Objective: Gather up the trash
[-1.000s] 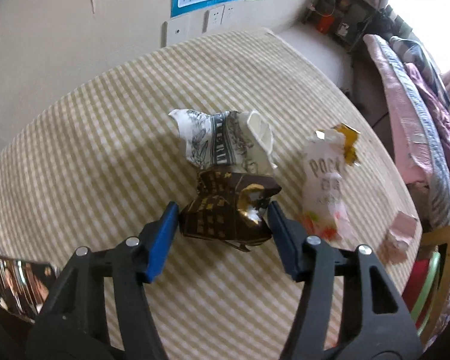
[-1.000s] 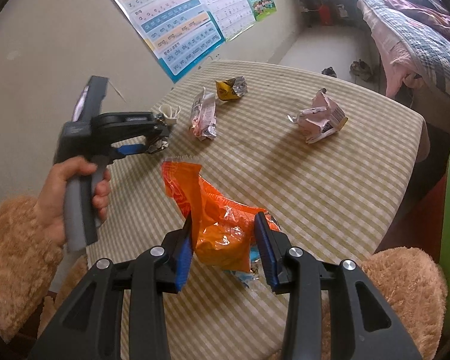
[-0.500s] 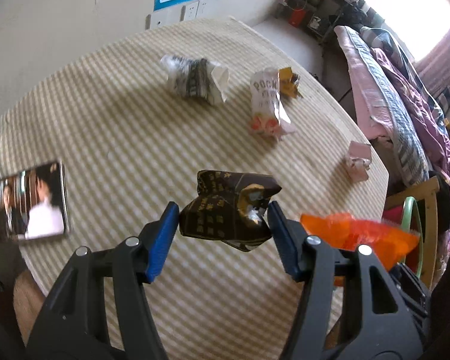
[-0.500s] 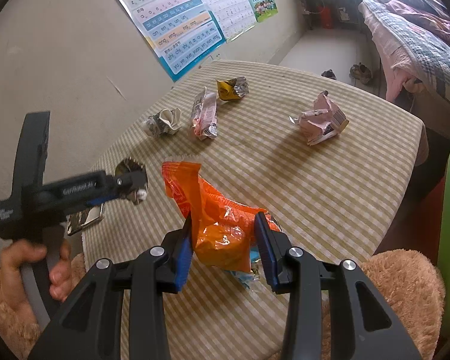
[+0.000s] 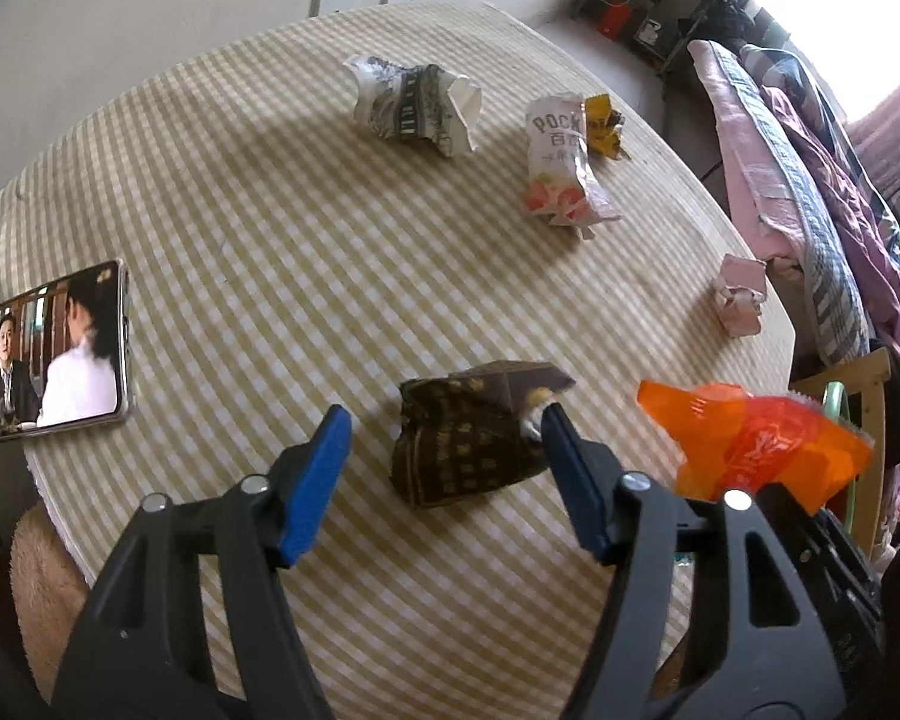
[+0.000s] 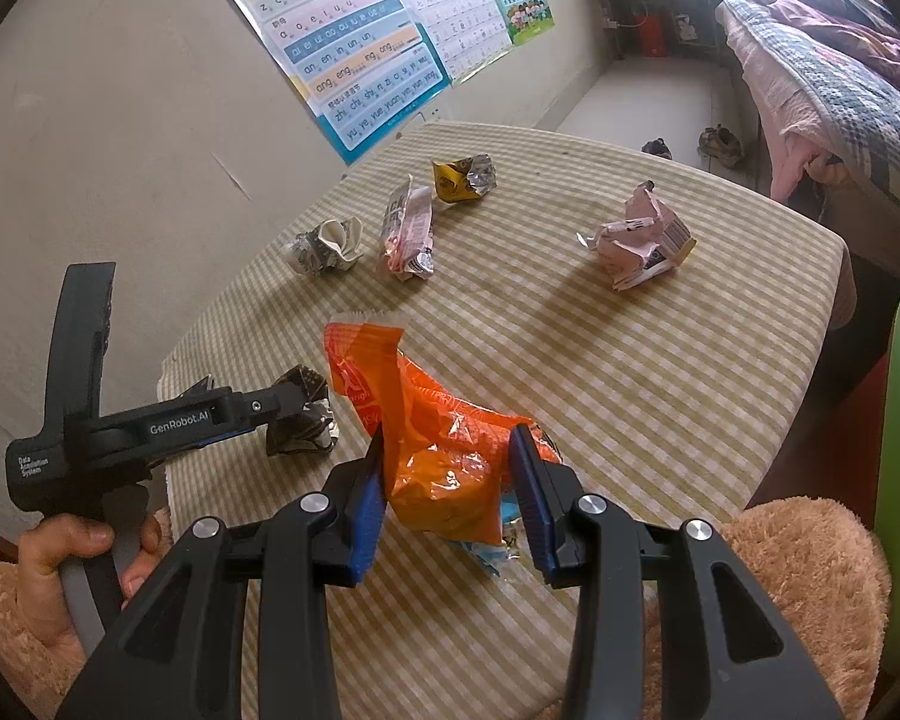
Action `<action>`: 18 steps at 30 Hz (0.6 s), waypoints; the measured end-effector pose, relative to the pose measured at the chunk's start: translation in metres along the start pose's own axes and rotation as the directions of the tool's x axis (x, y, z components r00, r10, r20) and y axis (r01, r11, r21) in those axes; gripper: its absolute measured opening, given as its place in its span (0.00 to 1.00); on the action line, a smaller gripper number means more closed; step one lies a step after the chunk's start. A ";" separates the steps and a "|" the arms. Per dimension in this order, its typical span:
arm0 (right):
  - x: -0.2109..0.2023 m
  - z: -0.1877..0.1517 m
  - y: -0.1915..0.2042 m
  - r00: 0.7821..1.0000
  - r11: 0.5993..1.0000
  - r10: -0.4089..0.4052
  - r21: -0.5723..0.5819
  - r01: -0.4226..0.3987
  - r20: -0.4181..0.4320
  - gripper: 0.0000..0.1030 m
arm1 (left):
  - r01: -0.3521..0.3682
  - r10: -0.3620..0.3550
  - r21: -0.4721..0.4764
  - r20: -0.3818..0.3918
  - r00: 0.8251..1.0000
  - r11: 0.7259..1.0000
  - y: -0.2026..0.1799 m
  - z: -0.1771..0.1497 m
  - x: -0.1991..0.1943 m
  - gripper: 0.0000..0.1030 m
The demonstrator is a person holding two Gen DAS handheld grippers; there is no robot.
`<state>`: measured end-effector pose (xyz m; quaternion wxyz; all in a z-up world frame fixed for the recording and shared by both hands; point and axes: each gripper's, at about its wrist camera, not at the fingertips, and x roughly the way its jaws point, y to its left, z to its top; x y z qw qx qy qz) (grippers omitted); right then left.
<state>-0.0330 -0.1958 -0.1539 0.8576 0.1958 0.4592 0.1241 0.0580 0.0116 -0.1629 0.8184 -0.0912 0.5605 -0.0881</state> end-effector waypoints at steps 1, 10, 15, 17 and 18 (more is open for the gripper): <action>0.000 0.000 0.000 1.000 1.000 0.000 0.001 0.000 0.000 0.37 | 0.006 -0.006 0.004 0.004 1.000 1.000 -0.001 0.000 -0.001 0.46; -0.001 0.000 -0.001 1.000 1.000 0.000 0.005 0.000 0.004 0.37 | 0.003 -0.005 0.044 0.047 0.999 0.999 -0.014 0.003 -0.014 0.27; -0.002 0.001 -0.001 1.000 1.000 0.001 0.016 -0.001 0.006 0.37 | -0.002 0.002 0.004 0.058 0.998 1.000 -0.002 0.004 -0.017 0.44; -0.002 0.000 -0.001 1.000 1.000 0.001 0.016 -0.001 0.006 0.37 | 0.000 0.000 -0.004 0.059 0.998 1.000 0.001 0.004 -0.015 0.50; -0.002 0.000 -0.002 1.000 1.000 0.001 0.016 -0.001 0.006 0.37 | -0.003 0.003 -0.003 0.056 0.998 1.000 0.001 0.004 -0.014 0.53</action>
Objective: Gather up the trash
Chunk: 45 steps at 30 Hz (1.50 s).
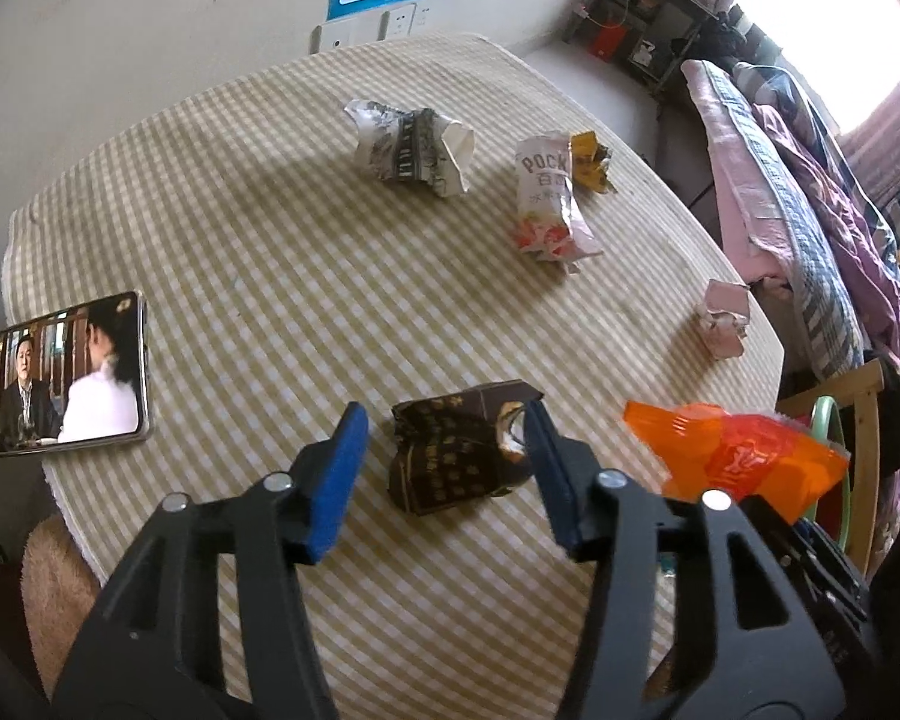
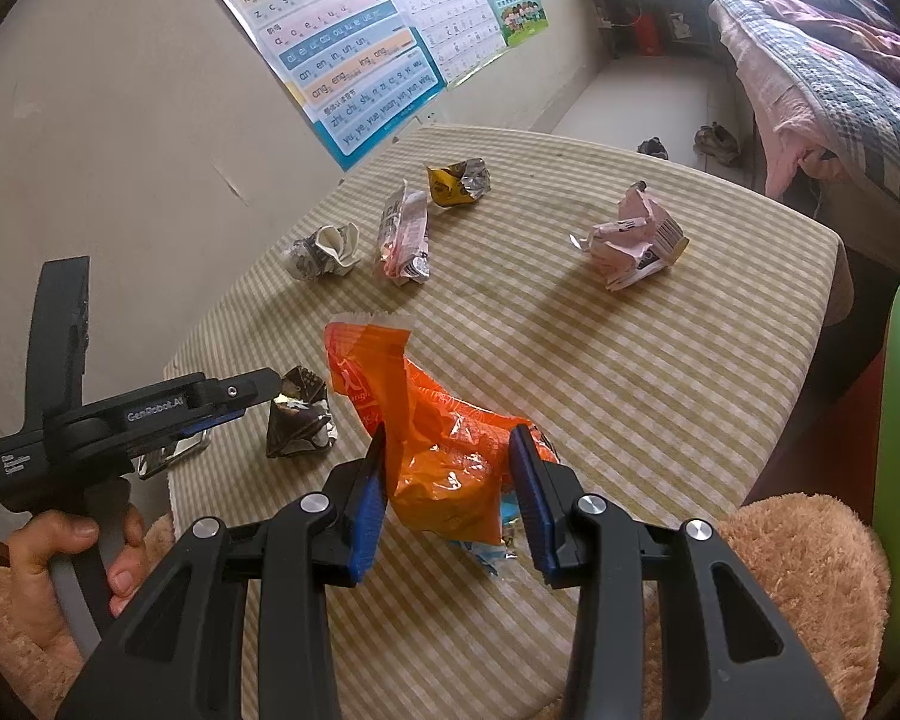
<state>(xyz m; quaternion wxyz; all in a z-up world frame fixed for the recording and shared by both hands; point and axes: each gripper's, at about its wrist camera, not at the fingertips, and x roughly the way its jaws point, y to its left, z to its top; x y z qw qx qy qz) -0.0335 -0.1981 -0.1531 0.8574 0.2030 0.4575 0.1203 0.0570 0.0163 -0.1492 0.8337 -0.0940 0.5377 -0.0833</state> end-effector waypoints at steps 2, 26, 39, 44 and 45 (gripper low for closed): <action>0.000 0.000 0.000 1.000 1.000 0.000 0.001 0.000 0.000 0.37 | 0.004 -0.004 0.005 -0.010 1.000 1.000 -0.001 -0.001 0.004 0.59; -0.029 0.009 -0.008 0.996 0.999 -0.024 0.033 0.022 0.082 0.36 | 0.061 -0.067 0.122 0.044 0.997 0.991 -0.047 0.001 -0.024 0.49; -0.005 0.020 0.007 1.000 1.000 0.015 -0.016 -0.015 -0.016 0.57 | 0.049 -0.054 0.062 0.082 0.995 0.997 -0.035 0.005 -0.038 0.49; 0.021 0.016 0.036 0.996 0.986 -0.003 -0.168 -0.011 -0.085 0.63 | 0.038 -0.041 0.041 0.079 0.996 0.998 -0.026 0.005 -0.036 0.49; 0.027 0.014 0.040 0.995 0.980 -0.029 -0.200 0.009 -0.096 0.63 | 0.038 -0.040 0.039 0.073 0.996 0.999 -0.026 0.004 -0.035 0.49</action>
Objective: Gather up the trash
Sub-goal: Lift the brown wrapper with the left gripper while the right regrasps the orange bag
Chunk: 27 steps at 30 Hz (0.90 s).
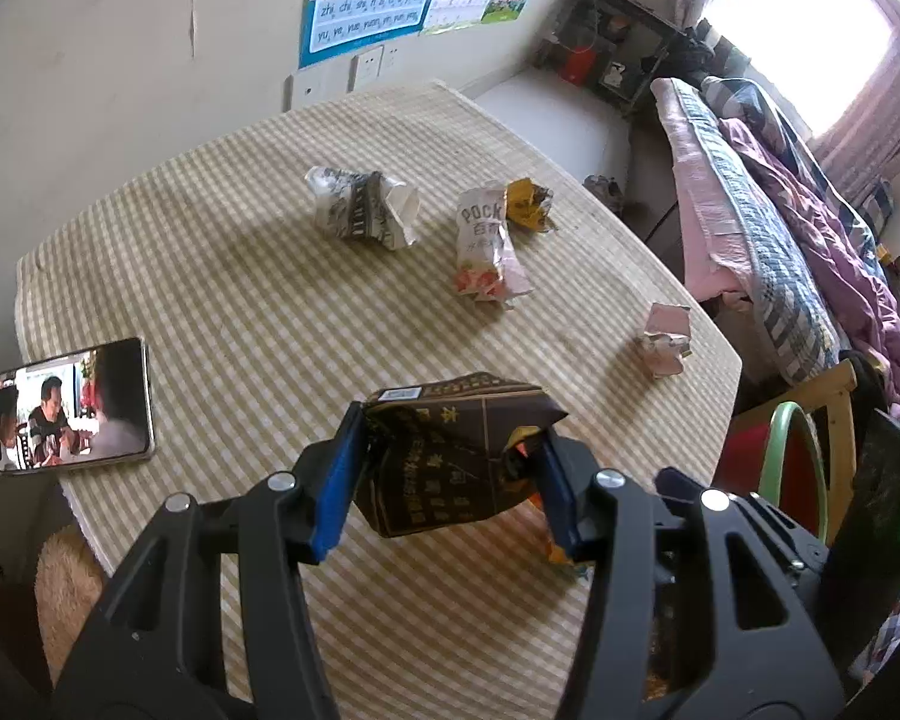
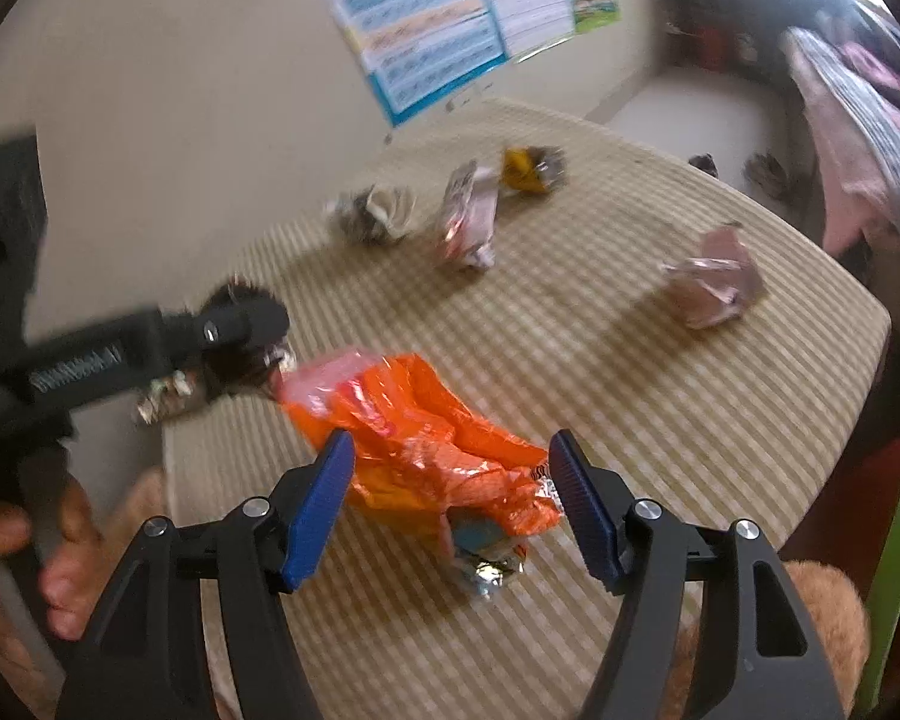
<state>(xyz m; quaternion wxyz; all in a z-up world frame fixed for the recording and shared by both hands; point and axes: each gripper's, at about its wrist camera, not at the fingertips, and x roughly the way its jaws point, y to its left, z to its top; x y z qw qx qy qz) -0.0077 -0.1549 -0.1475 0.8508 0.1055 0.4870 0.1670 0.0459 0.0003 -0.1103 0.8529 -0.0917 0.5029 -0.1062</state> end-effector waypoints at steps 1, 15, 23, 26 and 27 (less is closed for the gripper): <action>0.006 -0.001 0.005 0.999 0.999 -0.027 -0.032 0.026 -0.019 0.59 | 0.001 -0.001 0.000 -0.006 1.000 1.000 0.000 -0.001 0.001 0.49; -0.032 0.000 -0.024 0.998 0.995 -0.028 0.096 0.023 0.058 0.00 | 0.016 -0.016 -0.001 0.001 1.000 1.000 -0.001 0.001 -0.001 0.49; -0.046 0.008 -0.046 0.995 0.984 -0.040 0.177 0.023 0.091 0.21 | 0.023 -0.023 -0.005 -0.009 1.000 1.000 -0.004 -0.001 0.003 0.49; -0.037 0.017 -0.047 0.995 0.983 -0.039 0.183 0.023 0.088 0.47 | 0.020 -0.020 -0.013 -0.011 1.000 1.000 -0.001 -0.001 0.004 0.49; -0.031 0.022 -0.045 0.995 0.984 -0.047 0.173 0.031 0.086 0.47 | 0.021 -0.021 -0.016 -0.012 1.000 1.000 -0.001 -0.001 0.004 0.49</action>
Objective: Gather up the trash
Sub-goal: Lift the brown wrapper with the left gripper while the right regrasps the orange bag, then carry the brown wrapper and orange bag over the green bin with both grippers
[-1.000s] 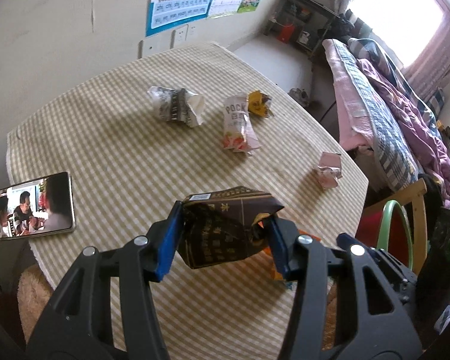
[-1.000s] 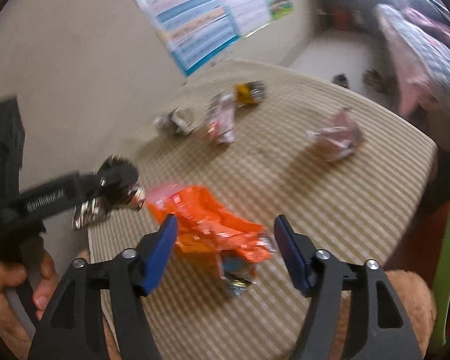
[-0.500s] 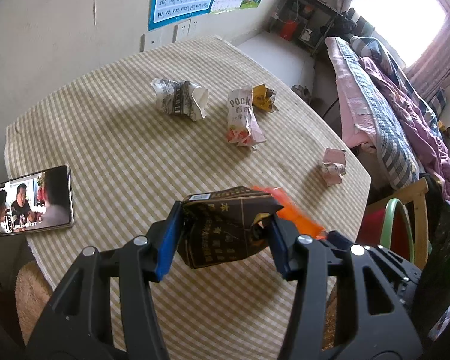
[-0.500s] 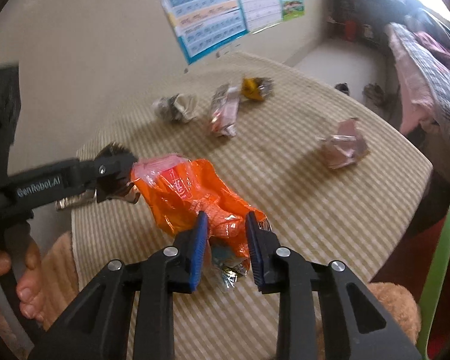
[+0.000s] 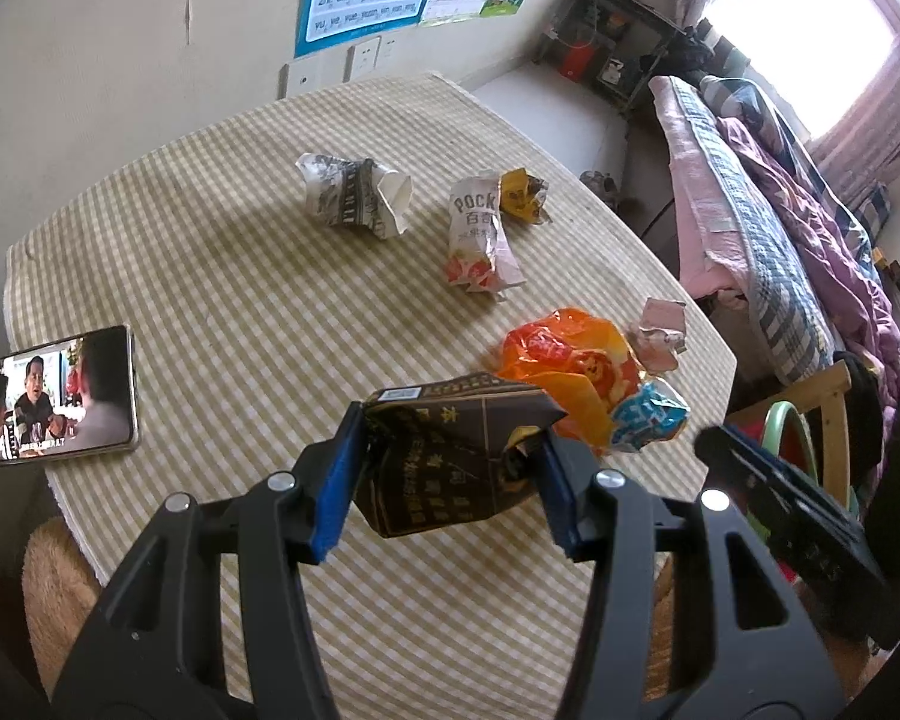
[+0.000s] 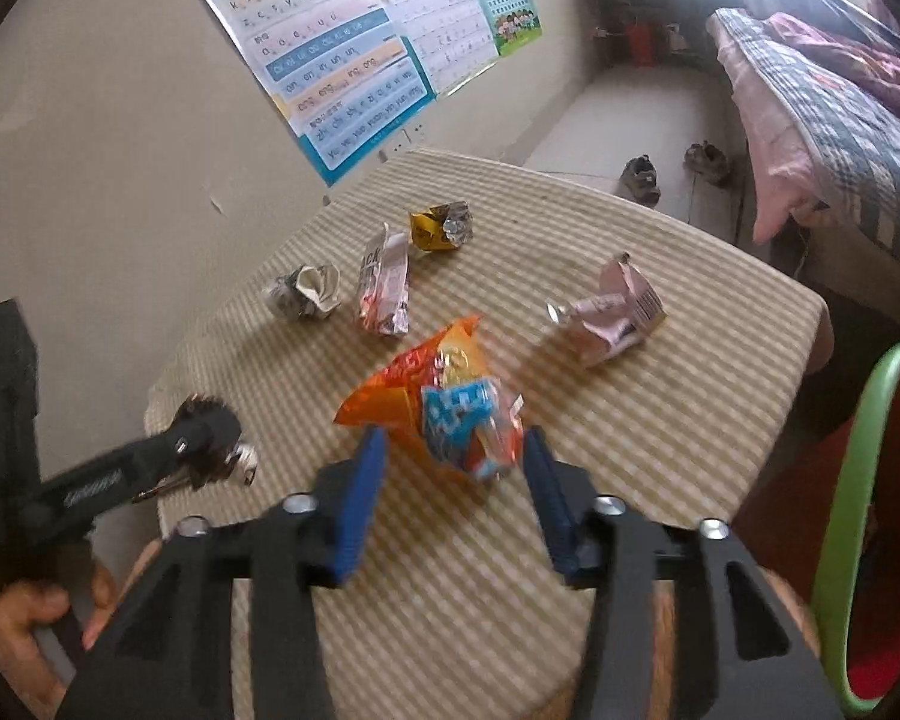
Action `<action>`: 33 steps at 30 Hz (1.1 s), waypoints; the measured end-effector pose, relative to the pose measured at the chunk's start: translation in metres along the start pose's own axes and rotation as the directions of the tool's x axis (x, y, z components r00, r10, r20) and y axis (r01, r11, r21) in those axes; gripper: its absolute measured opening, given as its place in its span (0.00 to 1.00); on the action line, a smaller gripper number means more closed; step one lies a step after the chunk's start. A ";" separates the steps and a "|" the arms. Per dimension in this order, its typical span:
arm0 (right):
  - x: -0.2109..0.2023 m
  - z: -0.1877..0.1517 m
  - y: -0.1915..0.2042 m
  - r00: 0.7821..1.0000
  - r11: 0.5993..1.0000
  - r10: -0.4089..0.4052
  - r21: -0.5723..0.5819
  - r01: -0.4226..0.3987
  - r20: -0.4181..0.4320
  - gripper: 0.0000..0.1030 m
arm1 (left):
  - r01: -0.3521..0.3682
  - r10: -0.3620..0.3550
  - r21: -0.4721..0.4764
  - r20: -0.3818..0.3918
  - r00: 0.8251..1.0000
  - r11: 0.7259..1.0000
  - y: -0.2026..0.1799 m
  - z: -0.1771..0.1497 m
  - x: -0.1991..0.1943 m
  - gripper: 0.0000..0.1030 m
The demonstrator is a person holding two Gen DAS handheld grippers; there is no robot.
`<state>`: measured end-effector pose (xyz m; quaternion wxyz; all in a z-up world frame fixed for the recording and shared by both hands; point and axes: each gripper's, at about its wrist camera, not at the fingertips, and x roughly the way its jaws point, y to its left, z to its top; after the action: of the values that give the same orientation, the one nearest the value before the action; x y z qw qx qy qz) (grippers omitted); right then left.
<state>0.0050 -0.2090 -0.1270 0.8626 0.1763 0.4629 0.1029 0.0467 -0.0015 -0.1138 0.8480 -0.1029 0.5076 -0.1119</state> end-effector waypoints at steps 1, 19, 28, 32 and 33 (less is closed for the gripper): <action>0.005 0.003 0.002 1.000 1.000 -0.007 -0.011 0.007 -0.005 0.52 | 0.000 0.000 -0.002 0.000 1.000 1.000 0.001 0.000 0.000 0.49; -0.002 0.005 0.010 0.998 0.993 -0.056 -0.106 0.055 -0.003 0.36 | 0.019 -0.019 0.013 -0.020 1.000 1.000 -0.006 -0.004 0.002 0.49; -0.088 -0.033 -0.076 0.981 0.971 -0.175 0.181 0.158 0.083 0.37 | 0.111 -0.101 0.161 -0.069 0.992 0.981 -0.073 -0.017 0.009 0.49; -0.123 -0.049 -0.121 0.955 0.923 -0.279 0.303 0.239 0.098 0.37 | 0.185 -0.164 0.234 -0.105 0.981 0.954 -0.116 -0.024 0.012 0.49; -0.132 -0.053 -0.133 0.947 0.909 -0.305 0.329 0.257 0.101 0.37 | 0.209 -0.184 0.260 -0.116 0.976 0.943 -0.131 -0.026 0.012 0.49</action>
<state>-0.1099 -0.3644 -0.1062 0.8619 0.2487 0.4278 -0.1105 0.0177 -0.1320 -0.0983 0.8151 -0.0312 0.5124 -0.2686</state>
